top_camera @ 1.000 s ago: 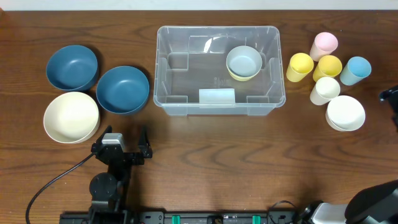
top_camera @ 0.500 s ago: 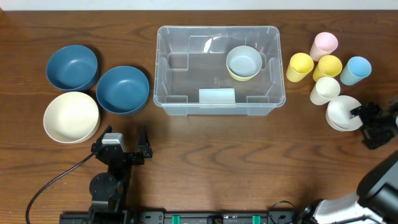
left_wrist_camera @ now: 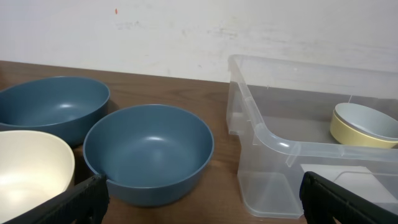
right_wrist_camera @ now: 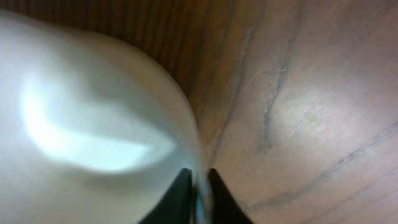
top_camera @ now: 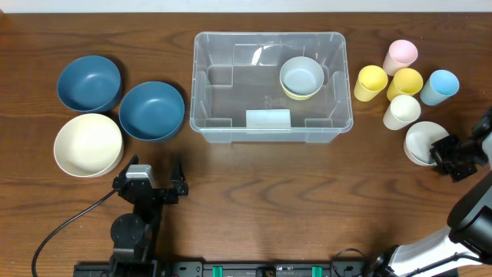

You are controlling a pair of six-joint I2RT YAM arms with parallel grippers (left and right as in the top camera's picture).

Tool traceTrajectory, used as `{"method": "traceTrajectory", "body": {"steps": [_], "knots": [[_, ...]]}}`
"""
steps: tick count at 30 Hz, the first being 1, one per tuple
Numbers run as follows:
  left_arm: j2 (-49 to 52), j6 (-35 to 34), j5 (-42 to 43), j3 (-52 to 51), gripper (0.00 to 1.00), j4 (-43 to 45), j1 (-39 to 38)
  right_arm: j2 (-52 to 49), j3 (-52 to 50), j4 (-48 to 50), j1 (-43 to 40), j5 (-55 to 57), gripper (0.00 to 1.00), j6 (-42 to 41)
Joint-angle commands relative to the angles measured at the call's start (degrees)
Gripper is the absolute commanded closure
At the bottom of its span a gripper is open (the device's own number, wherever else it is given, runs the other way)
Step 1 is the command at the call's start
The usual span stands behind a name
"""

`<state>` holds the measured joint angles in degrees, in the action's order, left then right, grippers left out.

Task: Pack container
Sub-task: 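Grasp the white bowl and stack it onto the grey bowl in the bin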

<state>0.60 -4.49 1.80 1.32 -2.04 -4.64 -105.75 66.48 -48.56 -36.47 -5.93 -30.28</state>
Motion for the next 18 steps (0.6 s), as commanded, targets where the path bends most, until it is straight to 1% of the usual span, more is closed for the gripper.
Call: {"method": "traceTrajectory", "body": {"steps": [1,6,11,14,18], "knots": [[-0.3,0.3,-0.3,-1.1,0.02,-2.0,0.2,-0.3,-0.4,-0.8,1.2,0.3,0.99,0.6],[-0.3,0.3,-0.3,-1.1,0.02,-2.0,0.2,-0.2,-0.3,-3.3,2.7,-0.8,0.99,1.7],[-0.3,0.3,-0.3,-1.1,0.02,-2.0,0.2,1.8,-0.3,-6.7,5.0,-8.7,0.99,5.7],[-0.3,0.3,-0.3,-1.1,0.02,-2.0,0.2,6.1,-0.3,-9.2,7.3,-11.1,0.99,8.7],[-0.3,0.3,-0.3,-1.1,0.02,-2.0,0.2,15.6,-0.3,-12.6,11.9,-11.1,0.99,11.2]]}}
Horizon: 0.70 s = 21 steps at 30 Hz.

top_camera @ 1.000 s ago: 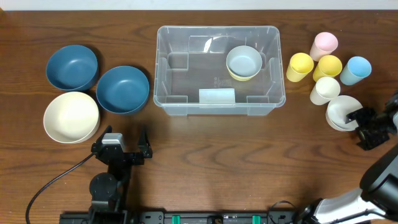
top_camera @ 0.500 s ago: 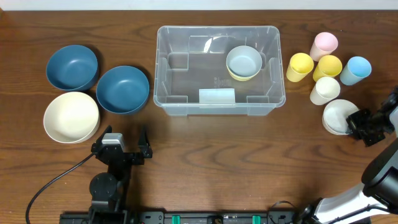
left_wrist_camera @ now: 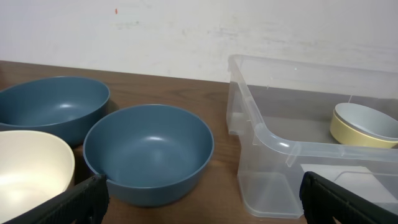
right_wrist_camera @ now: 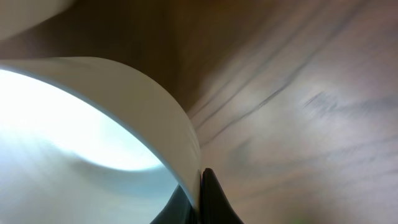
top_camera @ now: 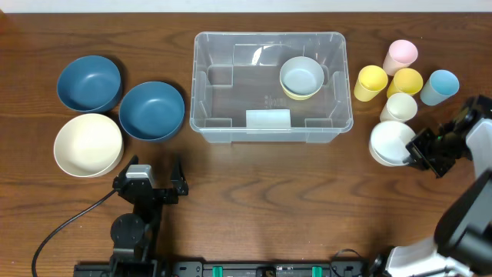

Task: Pack container
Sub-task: 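Grasp the white bowl and stack it onto the grey bowl in the bin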

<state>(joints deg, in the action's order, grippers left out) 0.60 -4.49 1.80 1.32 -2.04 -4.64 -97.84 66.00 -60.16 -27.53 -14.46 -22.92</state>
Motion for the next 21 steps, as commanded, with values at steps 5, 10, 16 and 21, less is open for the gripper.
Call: {"method": "traceTrajectory", "body": {"steps": [5,10,16,21], "knots": [[-0.3,0.3,-0.3,-1.1,0.02,-2.0,0.2,23.6,0.7,-2.5,10.5,-2.5,0.99,3.5],[-0.3,0.3,-0.3,-1.1,0.02,-2.0,0.2,37.4,3.5,-1.0,16.7,-2.3,0.98,1.2],[-0.3,0.3,-0.3,-1.1,0.02,-2.0,0.2,42.5,4.5,9.6,27.4,-1.6,0.87,-0.9],[-0.3,0.3,-0.3,-1.1,0.02,-2.0,0.2,35.0,4.6,17.9,37.2,5.9,0.88,-1.9]]}}
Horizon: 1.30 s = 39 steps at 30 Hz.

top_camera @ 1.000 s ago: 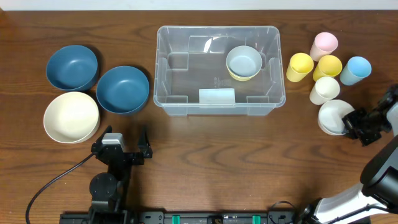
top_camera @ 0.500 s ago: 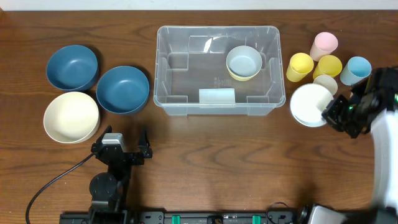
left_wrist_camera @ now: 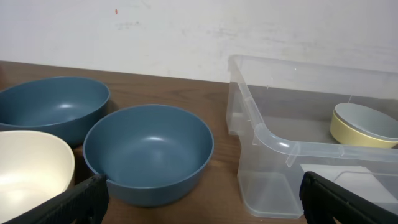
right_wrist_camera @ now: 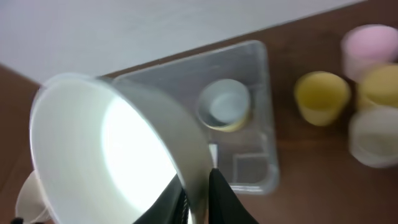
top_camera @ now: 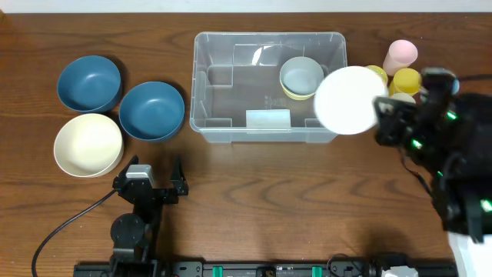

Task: Pack container
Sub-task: 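Grasp the white bowl and stack it onto the grey bowl in the bin, then release the white bowl and grasp the white cup with the right gripper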

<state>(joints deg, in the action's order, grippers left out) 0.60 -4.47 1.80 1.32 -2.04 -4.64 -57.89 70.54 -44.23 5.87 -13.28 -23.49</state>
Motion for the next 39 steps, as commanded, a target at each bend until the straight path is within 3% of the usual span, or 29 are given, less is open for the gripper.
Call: {"method": "traceTrajectory", "body": {"steps": [1,12,20,28,39], "knots": [[-0.3,0.3,-0.3,-1.1,0.02,-2.0,0.2,-7.3,0.2,4.0,5.3,5.6,0.89,-1.3],[-0.3,0.3,-0.3,-1.1,0.02,-2.0,0.2,-33.3,9.2,11.9,9.1,17.6,0.95,1.3],[-0.3,0.3,-0.3,-1.1,0.02,-2.0,0.2,-43.8,10.8,16.5,9.0,18.1,0.96,0.6],[-0.3,0.3,-0.3,-1.1,0.02,-2.0,0.2,-51.1,10.8,20.3,9.0,19.3,0.97,-1.0],[-0.3,0.3,-0.3,-1.1,0.02,-2.0,0.2,-52.3,10.8,24.9,8.7,19.3,0.97,-1.7]]}}
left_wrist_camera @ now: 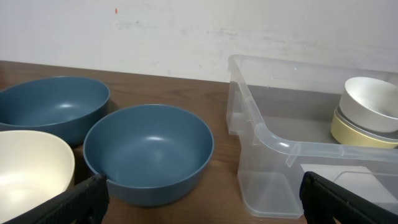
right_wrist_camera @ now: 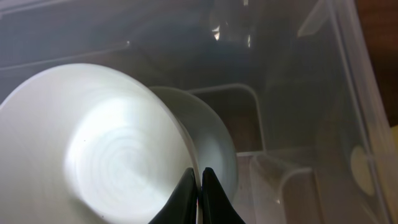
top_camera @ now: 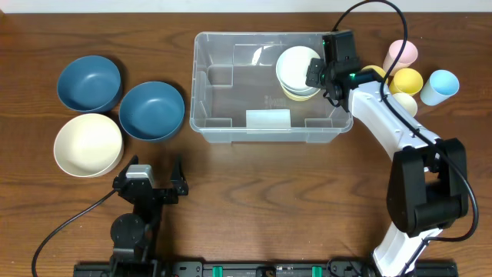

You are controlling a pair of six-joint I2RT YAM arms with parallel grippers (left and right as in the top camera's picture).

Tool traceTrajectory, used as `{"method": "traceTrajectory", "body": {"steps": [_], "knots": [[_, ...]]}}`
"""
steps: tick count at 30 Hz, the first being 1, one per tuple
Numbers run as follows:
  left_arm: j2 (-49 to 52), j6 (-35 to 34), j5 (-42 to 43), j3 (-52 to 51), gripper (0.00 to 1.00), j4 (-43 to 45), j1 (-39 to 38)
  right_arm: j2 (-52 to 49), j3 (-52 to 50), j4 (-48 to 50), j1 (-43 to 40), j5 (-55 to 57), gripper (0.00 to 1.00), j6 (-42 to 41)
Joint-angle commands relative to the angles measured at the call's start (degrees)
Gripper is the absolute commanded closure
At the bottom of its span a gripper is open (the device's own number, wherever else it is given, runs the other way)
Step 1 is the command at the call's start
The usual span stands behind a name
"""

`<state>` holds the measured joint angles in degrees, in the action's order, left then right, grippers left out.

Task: Pack container
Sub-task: 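Release the white bowl and grasp the white cup with the right gripper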

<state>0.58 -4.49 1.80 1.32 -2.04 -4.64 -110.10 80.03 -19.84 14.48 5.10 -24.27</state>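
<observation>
The clear plastic container (top_camera: 231, 123) stands at the table's middle back. My right gripper (top_camera: 317, 75) is shut on the rim of a white bowl (top_camera: 296, 69), (right_wrist_camera: 106, 137), held inside the container's right end just above the stacked pale blue and yellow bowls (left_wrist_camera: 364, 132). In the left wrist view the white bowl (left_wrist_camera: 373, 102) sits tilted over that stack. My left gripper (left_wrist_camera: 199, 199) rests low near the table's front, fingers (left_wrist_camera: 74, 199) wide apart, holding nothing. Two blue bowls (top_camera: 151, 110), (top_camera: 89, 82) and a cream bowl (top_camera: 88, 144) lie left of the container.
Several cups stand right of the container: pink (top_camera: 401, 54), yellow (top_camera: 406, 80), light blue (top_camera: 441, 85) and cream (top_camera: 403, 101), with another yellow one (top_camera: 374, 73) partly behind my right arm. A white card (top_camera: 267, 118) lies on the container floor near its front wall.
My right gripper has moved from above the container's right edge down into its right end, carrying the white bowl over the stacked bowls there. The left arm has not moved.
My right gripper was shut on the white bowl's rim at the table's right side. It then held the bowl further left beside the cups, then raised it near the container's right edge. Now the bowl is inside the container over the stacked bowls.
</observation>
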Motion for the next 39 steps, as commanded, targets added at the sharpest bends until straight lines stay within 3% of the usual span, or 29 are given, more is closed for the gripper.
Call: {"method": "traceTrajectory", "body": {"steps": [1,4,5,7,8,10,17,27,35,39], "knots": [[-0.3,0.3,-0.3,-1.1,0.02,-2.0,0.2,-0.1,1.3,0.5,0.0,0.9,0.97,-1.0],[-0.3,0.3,-0.3,-1.1,0.02,-2.0,0.2,-0.1,1.3,0.2,0.0,1.2,0.93,-1.0],[-0.3,0.3,-0.3,-1.1,0.02,-2.0,0.2,-0.1,1.3,0.0,0.0,1.2,0.81,-0.9],[-0.3,0.3,-0.3,-1.1,0.02,-2.0,0.2,-0.1,1.3,-0.7,0.0,1.1,0.44,-0.6],[-0.3,0.3,-0.3,-1.1,0.02,-2.0,0.2,-0.1,1.3,-0.9,0.0,1.1,0.34,-0.3],[-0.3,0.3,-0.3,-1.1,0.02,-2.0,0.2,0.0,1.4,-1.9,0.1,1.1,0.27,-0.2],[-0.3,0.3,-0.3,-1.1,0.02,-2.0,0.2,1.9,4.3,-7.9,1.4,-4.2,0.26,2.2],[-0.3,0.3,-0.3,-1.1,0.02,-2.0,0.2,20.0,8.2,-20.9,3.1,-5.8,0.23,-0.5],[-0.3,0.3,-0.3,-1.1,0.02,-2.0,0.2,27.6,8.2,-42.0,-11.1,-4.9,0.24,-7.3],[-0.3,0.3,-0.3,-1.1,0.02,-2.0,0.2,26.5,6.5,-46.4,-19.3,-4.6,0.24,-7.2]]}}
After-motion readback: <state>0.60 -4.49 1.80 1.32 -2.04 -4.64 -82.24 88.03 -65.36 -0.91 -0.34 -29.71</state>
